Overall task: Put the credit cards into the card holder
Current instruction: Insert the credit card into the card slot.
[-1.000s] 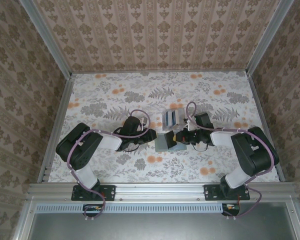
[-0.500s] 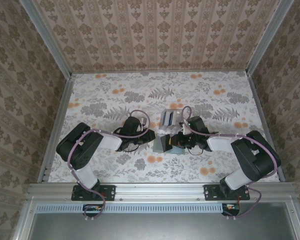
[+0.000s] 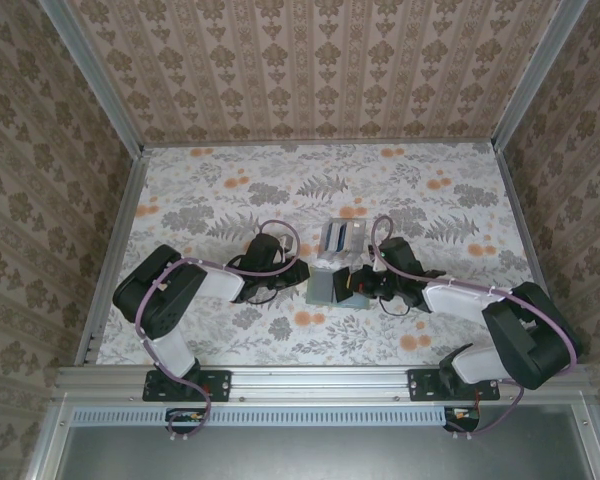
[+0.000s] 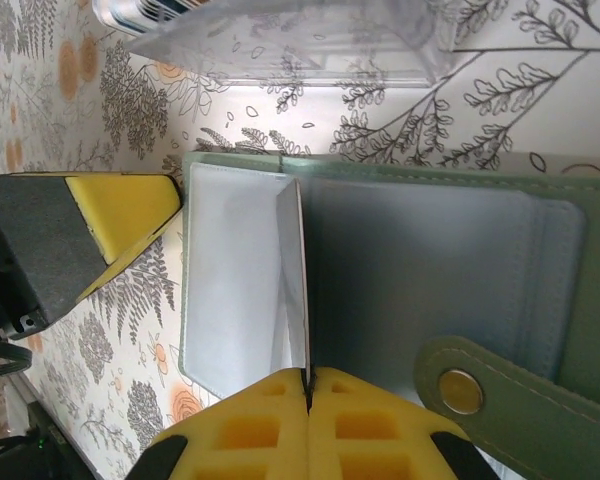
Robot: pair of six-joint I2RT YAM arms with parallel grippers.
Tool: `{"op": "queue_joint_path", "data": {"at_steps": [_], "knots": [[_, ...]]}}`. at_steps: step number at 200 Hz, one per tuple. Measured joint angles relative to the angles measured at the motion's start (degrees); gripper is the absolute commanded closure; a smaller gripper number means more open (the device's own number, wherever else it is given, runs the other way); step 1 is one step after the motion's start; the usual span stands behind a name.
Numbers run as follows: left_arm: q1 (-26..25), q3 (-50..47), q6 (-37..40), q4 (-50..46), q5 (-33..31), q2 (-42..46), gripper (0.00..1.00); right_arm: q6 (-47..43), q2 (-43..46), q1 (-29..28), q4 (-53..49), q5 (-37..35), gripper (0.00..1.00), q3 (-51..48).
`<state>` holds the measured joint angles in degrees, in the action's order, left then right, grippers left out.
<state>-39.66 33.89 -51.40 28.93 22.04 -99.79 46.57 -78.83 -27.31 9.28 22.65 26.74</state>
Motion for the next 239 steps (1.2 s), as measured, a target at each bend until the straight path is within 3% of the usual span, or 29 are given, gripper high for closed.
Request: {"op": "queue_joint_path", "data": {"at_steps": [61, 174, 239], "knots": [[0.0, 0.02, 0.02, 0.09, 0.04, -0.22, 0.85, 7.23, -2.08, -2.54, 8.52, -2.03, 1.0, -2.8], [0.0, 0.02, 0.0, 0.22, 0.09, -0.26, 0.86, 17.64, -5.27, -11.69, 15.58, -15.13, 1.0, -3.82], [0.07, 0.0, 0.0, 0.35, 0.24, -0.33, 0.86, 18.64, -10.32, -15.04, 16.31, -16.44, 0.87, 0.66]]}}
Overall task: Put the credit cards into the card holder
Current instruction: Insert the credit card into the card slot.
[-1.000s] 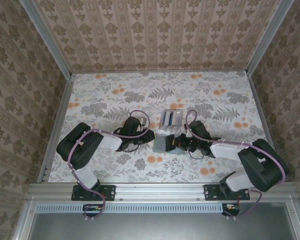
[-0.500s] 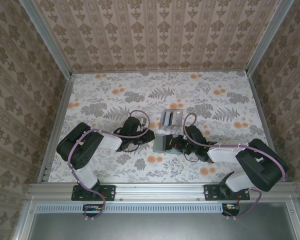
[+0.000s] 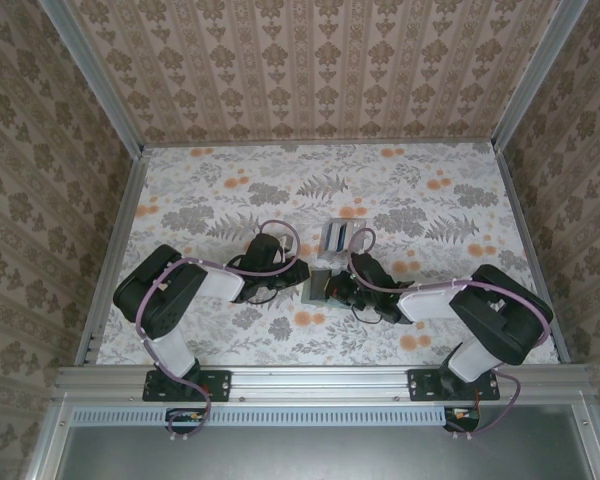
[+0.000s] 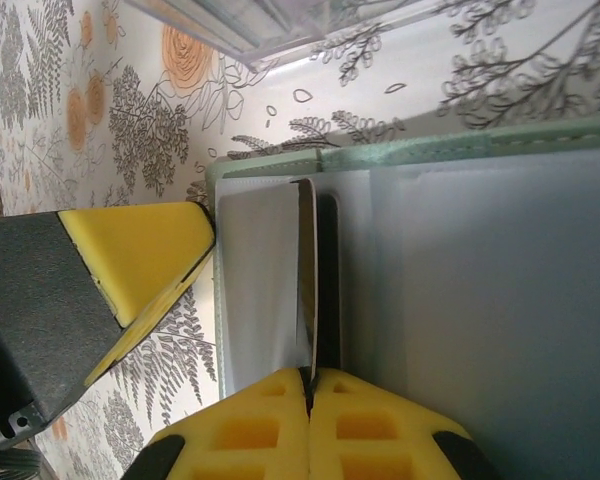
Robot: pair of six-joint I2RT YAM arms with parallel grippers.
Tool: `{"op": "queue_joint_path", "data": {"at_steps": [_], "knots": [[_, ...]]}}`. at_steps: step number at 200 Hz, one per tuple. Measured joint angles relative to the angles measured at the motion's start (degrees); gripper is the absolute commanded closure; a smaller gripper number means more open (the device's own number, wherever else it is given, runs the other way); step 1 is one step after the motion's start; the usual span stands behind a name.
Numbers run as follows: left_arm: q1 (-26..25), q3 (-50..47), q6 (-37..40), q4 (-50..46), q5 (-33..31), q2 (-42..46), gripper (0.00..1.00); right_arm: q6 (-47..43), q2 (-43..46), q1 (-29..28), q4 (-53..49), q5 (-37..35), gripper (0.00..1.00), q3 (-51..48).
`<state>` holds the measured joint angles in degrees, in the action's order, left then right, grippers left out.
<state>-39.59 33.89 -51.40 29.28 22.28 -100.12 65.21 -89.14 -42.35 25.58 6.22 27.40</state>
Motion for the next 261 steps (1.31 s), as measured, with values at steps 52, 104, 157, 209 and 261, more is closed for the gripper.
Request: {"op": "queue_joint_path", "data": {"at_steps": [52, 104, 157, 209, 261], "knots": [[0.24, -0.11, 0.0, 0.31, 0.44, -0.07, 0.86, -0.83, 0.94, -0.68, -3.82, -1.79, 0.76, 0.59], [0.31, -0.11, 0.0, 0.5, 0.68, -0.17, 0.86, -2.71, 3.65, -0.76, -9.62, -3.08, 0.7, 0.79], [0.33, -0.15, 0.0, 0.72, 0.83, -0.28, 0.86, -4.52, 3.52, -2.97, -14.25, -5.22, 0.56, 3.74], [0.33, -0.28, 0.0, 1.05, 0.87, -0.31, 0.86, -6.93, 5.4, -3.67, -20.41, -8.48, 0.57, 4.76], [0.35, -0.26, 0.0, 1.16, 0.96, -0.39, 0.86, -8.79, 6.32, -3.76, -23.1, -9.51, 0.69, 4.76]]}}
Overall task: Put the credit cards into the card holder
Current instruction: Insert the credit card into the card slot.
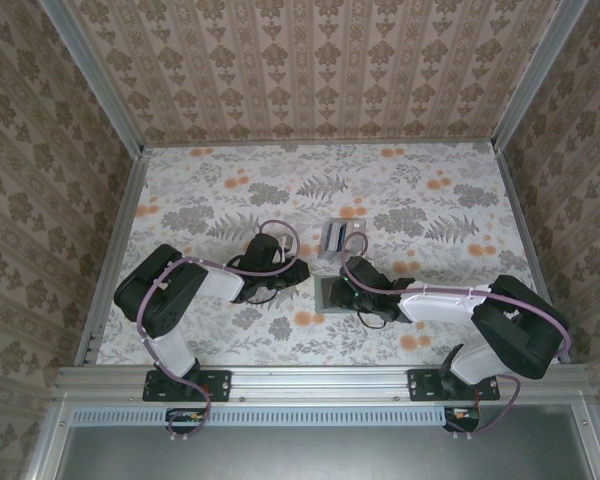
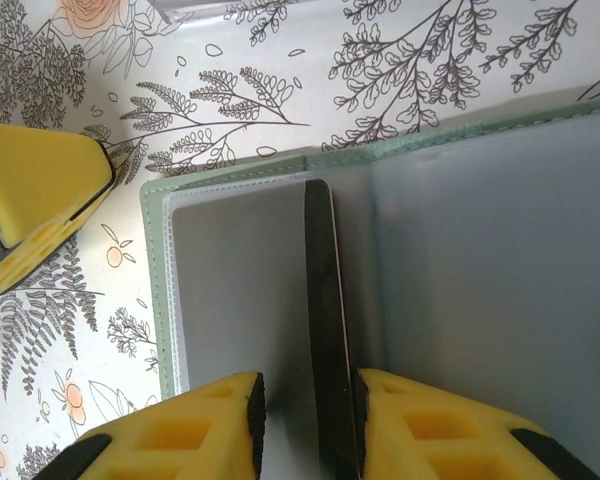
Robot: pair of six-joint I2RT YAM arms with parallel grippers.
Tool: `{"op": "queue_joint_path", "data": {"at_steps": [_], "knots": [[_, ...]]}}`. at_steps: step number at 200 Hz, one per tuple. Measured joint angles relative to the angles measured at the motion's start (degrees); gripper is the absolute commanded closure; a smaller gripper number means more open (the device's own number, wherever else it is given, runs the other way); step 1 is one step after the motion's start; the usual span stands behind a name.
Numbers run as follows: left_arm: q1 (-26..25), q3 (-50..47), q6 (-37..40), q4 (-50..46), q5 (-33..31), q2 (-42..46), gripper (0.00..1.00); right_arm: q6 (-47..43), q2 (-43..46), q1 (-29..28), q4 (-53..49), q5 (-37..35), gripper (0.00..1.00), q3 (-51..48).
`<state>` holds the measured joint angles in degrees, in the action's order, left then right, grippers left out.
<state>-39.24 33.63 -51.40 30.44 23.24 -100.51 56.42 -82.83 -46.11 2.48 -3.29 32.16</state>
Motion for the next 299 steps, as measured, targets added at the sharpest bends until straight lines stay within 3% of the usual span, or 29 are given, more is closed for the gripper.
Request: {"op": "queue_joint_path", "data": {"at_steps": [62, 119, 177, 299], "knots": [[0.02, 0.0, 0.0, 0.04, 0.07, -0.04, 0.87, -1.33, -4.42, -3.52, -0.44, -0.22, 0.68, 4.35], [0.02, -0.24, 0.0, 0.63, 0.07, -0.13, 0.87, -4.07, -4.79, -7.08, -8.33, -5.03, 0.69, 9.35], [0.02, -0.26, 0.0, 0.7, 0.09, -0.13, 0.86, -5.07, -4.79, -8.15, -12.46, -6.97, 0.63, 10.25], [0.02, -0.61, 0.0, 1.51, 0.09, -0.15, 0.87, -5.16, -8.98, -9.29, -11.74, -6.54, 0.69, 12.48]]}}
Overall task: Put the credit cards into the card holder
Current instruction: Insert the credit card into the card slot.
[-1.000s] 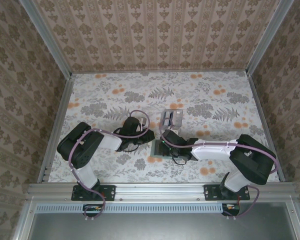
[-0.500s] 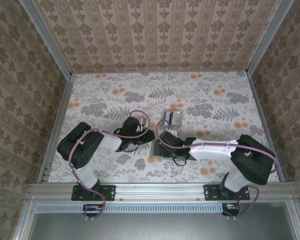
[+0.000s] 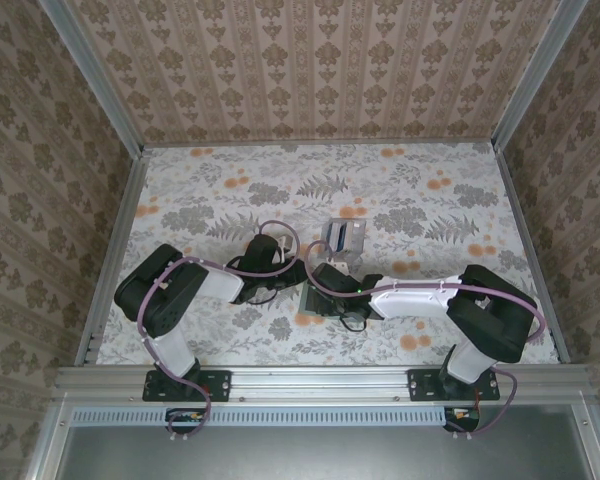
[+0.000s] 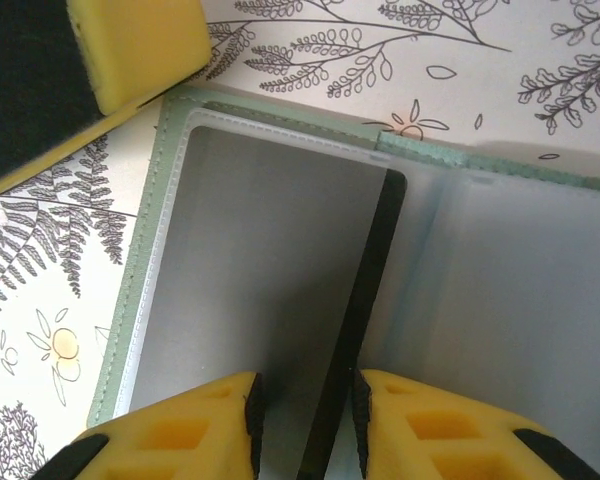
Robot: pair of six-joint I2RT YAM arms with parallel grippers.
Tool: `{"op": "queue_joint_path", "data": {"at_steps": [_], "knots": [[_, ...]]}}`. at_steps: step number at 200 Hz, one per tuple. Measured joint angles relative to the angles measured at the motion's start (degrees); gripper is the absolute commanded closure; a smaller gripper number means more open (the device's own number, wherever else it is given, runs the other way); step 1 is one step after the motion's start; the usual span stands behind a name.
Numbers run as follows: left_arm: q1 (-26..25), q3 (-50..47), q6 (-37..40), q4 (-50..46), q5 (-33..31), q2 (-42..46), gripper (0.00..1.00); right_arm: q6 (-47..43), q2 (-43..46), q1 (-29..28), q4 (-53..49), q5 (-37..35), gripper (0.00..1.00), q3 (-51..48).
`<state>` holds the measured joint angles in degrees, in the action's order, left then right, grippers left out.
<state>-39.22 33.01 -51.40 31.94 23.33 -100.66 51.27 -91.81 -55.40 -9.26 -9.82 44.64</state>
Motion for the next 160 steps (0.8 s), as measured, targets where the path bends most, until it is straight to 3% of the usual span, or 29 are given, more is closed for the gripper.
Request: {"op": "queue_joint_path", "data": {"at_steps": [30, 88, 141, 160], "knots": [[0.0, -0.07, -0.02, 0.2, 0.0, 0.0, 0.87, -0.39, 0.0, -0.04, 0.31, 0.85, 0.71, 0.0], [0.04, -0.37, 0.0, 0.83, 0.04, 0.0, 0.86, -0.57, 1.16, -0.37, 0.07, 1.2, 0.64, -0.07], [0.11, -0.63, -0.02, 1.4, 0.31, 0.04, 0.84, 1.44, 12.11, -0.63, -1.55, -0.33, 0.53, -4.85], [0.11, -0.66, 0.0, 1.55, 0.46, 0.04, 0.83, 3.19, 14.23, -0.63, -2.73, -1.33, 0.41, -7.28]]}}
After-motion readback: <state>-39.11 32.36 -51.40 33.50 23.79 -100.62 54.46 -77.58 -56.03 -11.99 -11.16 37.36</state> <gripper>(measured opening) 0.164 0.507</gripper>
